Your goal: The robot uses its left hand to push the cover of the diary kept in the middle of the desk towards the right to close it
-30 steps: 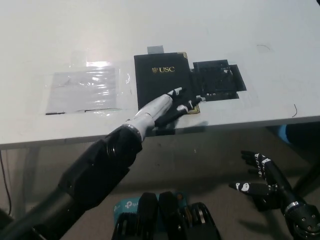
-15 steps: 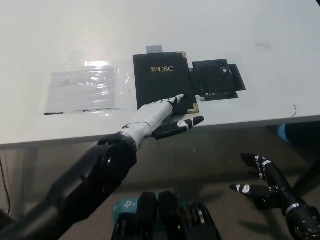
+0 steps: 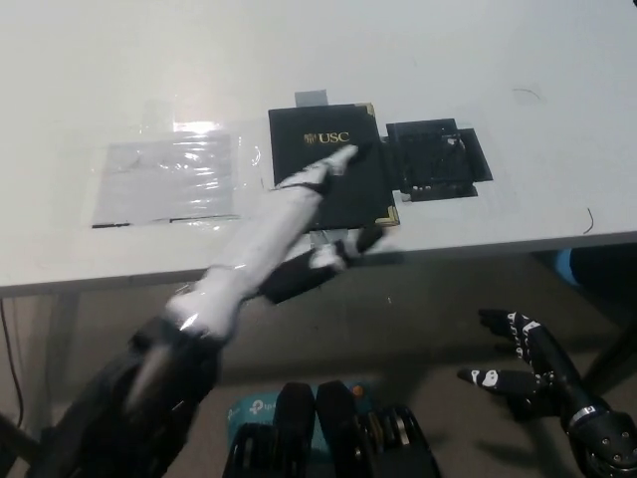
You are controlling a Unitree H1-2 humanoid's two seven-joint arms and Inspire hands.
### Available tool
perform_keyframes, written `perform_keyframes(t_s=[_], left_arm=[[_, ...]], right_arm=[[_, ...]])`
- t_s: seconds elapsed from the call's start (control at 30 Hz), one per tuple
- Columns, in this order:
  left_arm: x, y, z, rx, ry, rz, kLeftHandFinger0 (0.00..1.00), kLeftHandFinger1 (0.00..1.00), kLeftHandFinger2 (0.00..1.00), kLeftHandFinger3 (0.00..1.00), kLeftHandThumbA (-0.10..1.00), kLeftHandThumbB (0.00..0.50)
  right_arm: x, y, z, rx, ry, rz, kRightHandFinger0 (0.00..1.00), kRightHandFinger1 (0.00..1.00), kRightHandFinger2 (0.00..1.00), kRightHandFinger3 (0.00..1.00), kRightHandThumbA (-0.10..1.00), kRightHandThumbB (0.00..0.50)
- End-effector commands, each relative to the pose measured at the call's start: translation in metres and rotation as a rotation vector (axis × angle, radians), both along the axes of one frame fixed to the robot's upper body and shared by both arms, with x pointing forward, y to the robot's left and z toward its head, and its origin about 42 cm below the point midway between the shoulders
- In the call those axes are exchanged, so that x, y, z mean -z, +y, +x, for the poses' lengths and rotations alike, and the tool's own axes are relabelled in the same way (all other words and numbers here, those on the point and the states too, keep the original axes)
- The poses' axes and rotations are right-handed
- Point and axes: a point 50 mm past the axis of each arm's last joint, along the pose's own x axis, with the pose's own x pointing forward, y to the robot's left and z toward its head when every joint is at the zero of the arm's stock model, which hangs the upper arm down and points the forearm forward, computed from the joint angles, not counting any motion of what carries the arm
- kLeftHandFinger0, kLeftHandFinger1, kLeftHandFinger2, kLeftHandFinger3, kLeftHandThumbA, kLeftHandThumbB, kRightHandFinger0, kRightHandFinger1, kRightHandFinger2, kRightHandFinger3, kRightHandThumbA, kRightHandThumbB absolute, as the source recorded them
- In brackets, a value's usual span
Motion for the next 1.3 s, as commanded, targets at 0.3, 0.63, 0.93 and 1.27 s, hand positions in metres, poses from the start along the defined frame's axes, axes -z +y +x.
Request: perform_keyframes(t_s=[0.3,0.63,0.93,1.27], left_arm=[[0.050,0.121,-0.071,-0.257,0.136,-0.701,1.00,1.00,1.00,1.00,1.00,0.264],[0.118,0.165,-0.090,-0.416,0.296,-0.795,1.00,1.00,1.00,1.00,1.00,0.290],[0.161,0.191,-0.087,-0.534,0.400,-0.816,1.00,1.00,1.00,1.00,1.00,0.324],[0.192,0.196,-0.075,-0.570,0.471,-0.759,1.00,1.00,1.00,1.00,1.00,0.461]], right_arm=[[-0.022,-0.012,0.018,0.023,-0.071,-0.015,0.83,0.89,0.83,0.82,1.00,0.500],[-0.024,-0.010,0.021,0.020,-0.081,-0.012,0.83,0.89,0.83,0.82,1.00,0.499],[-0.025,-0.009,0.021,0.024,-0.082,-0.014,0.84,0.89,0.83,0.83,1.00,0.500],[-0.026,-0.009,0.022,0.024,-0.089,-0.017,0.84,0.90,0.84,0.83,1.00,0.500]])
